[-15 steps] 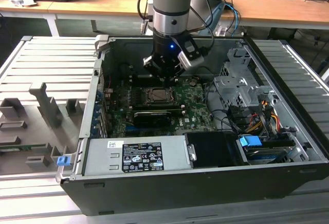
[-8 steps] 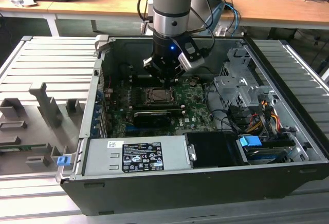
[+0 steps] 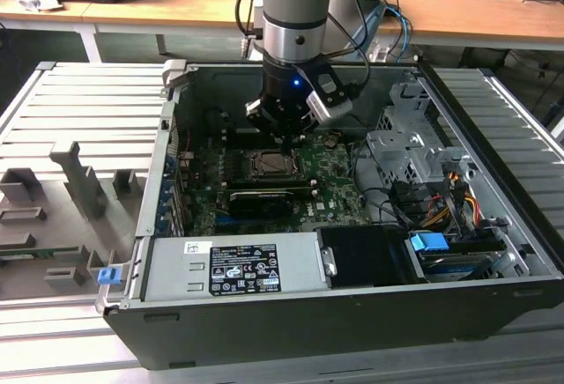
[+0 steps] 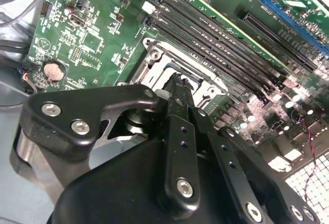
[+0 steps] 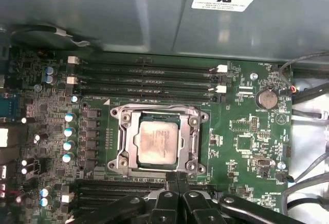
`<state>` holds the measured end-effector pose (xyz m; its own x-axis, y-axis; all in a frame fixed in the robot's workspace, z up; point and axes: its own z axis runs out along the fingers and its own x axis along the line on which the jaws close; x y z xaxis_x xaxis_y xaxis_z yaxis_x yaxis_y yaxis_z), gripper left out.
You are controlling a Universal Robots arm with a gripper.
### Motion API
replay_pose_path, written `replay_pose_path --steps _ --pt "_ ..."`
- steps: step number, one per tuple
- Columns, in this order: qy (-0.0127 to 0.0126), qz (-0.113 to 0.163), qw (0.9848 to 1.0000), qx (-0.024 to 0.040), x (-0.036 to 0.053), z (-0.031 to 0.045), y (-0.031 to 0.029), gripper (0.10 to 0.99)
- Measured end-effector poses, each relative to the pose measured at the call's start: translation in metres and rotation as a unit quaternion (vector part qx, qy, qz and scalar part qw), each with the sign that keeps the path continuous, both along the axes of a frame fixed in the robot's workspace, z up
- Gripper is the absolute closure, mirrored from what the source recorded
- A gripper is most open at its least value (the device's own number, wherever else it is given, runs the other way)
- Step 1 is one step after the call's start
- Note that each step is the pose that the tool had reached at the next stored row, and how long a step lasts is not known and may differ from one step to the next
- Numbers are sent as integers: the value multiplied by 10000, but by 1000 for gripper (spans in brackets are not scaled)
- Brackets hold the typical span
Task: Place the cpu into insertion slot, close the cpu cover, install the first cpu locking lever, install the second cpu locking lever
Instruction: 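Install the second cpu locking lever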
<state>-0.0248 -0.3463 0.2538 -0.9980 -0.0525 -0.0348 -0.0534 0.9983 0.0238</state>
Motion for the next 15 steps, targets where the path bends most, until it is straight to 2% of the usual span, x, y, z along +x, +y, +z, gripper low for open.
replay_pose_path --steps 1,2,3,15 --pt "20 -1 10000 -1 0 0 -21 980" --pt "65 0 10000 11 0 -2 -33 980" --pt "78 0 10000 14 -1 -13 -44 980" --pt "81 0 10000 25 -23 -29 -249 980"
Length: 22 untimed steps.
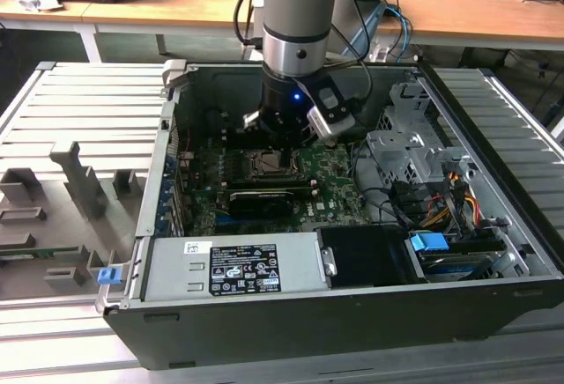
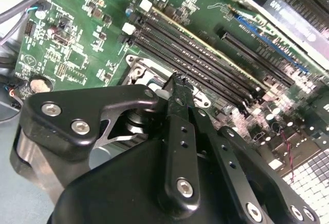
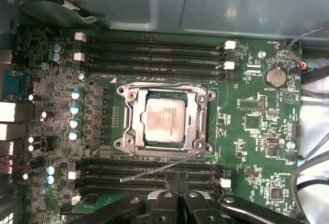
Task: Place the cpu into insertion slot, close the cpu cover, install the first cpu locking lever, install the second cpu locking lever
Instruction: 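Install the second cpu locking lever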
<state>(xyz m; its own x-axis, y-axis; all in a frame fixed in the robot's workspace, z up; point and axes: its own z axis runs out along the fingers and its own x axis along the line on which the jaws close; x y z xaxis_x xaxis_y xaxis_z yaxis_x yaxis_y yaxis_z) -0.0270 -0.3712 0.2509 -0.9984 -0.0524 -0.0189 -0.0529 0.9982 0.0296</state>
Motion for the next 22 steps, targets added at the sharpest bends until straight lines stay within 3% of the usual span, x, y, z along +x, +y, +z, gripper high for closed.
replay_pose_path --steps 6,9,11,13,14,18,20,22 --pt "0 0 10000 14 -10 -1 -92 980" --pt "9 0 10000 73 -10 -4 -140 980" --pt "11 0 9999 127 -36 -8 -143 980" --pt "11 1 9997 250 -72 -21 -143 980" --pt "11 0 9996 276 -77 -34 -143 980" --pt "12 1 9996 279 -117 -43 -144 980" --pt "11 1 9996 286 -176 -88 -139 980" --pt "11 1 9994 339 -195 -105 -133 980"
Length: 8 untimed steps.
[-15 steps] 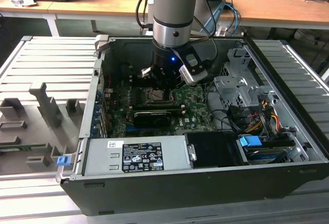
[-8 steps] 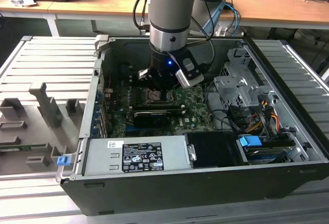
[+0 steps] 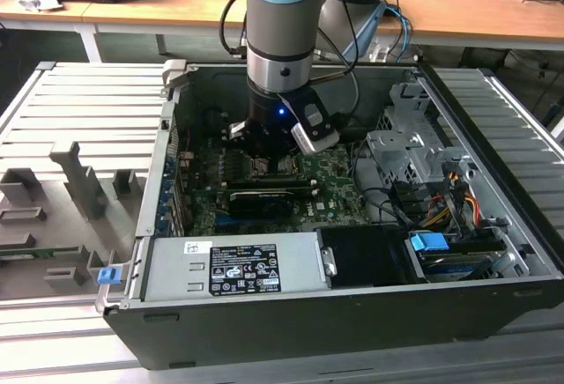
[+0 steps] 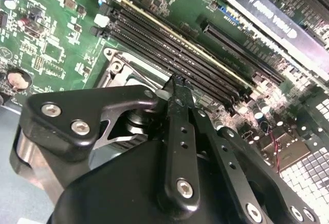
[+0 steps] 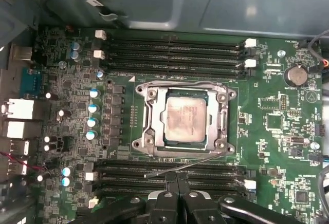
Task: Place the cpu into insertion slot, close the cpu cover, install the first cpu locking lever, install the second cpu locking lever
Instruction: 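Install the second cpu locking lever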
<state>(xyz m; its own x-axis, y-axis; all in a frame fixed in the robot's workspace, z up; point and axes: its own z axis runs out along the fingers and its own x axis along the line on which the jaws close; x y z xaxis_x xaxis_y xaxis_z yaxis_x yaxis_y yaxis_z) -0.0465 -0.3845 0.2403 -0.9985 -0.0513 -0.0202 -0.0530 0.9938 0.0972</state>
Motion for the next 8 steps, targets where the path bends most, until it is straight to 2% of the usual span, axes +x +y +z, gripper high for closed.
replay_pose_path --steps 1,2,4,8 --pt "0 0 9999 109 -3 -3 2 980" --pt "0 -2 9999 149 -10 -10 2 980" --pt "0 -1 9999 164 -55 -27 2 980" --pt "0 -1 9998 181 -62 -60 2 980"
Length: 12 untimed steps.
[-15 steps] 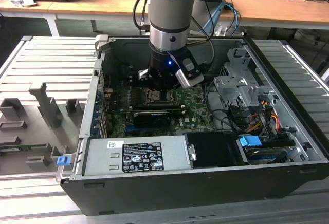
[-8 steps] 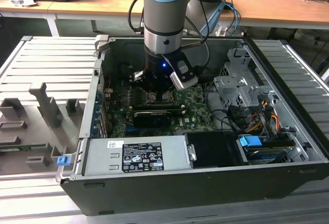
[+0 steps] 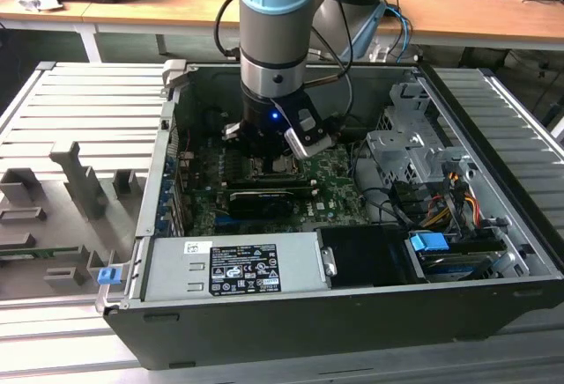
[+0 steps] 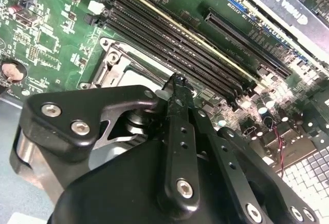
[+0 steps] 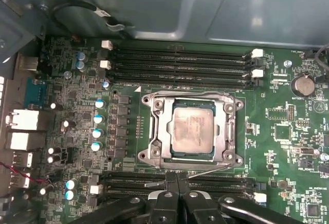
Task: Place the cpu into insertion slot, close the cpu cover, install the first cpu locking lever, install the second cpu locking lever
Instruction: 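Install the second cpu locking lever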
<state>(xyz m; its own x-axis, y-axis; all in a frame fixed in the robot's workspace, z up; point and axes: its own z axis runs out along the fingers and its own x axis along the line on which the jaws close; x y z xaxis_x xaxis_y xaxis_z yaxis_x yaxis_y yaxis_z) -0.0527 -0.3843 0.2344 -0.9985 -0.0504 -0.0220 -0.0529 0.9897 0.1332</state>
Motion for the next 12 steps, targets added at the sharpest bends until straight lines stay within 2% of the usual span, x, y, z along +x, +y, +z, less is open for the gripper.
replay_pose_path --steps 3,4,5,12 --pt "0 0 10000 1 -2 -13 0 980" --pt "13 0 10000 14 -5 -21 0 980" --pt "40 0 10000 43 -5 -24 -1 980" --pt "41 3 10000 71 -16 -43 -14 980"
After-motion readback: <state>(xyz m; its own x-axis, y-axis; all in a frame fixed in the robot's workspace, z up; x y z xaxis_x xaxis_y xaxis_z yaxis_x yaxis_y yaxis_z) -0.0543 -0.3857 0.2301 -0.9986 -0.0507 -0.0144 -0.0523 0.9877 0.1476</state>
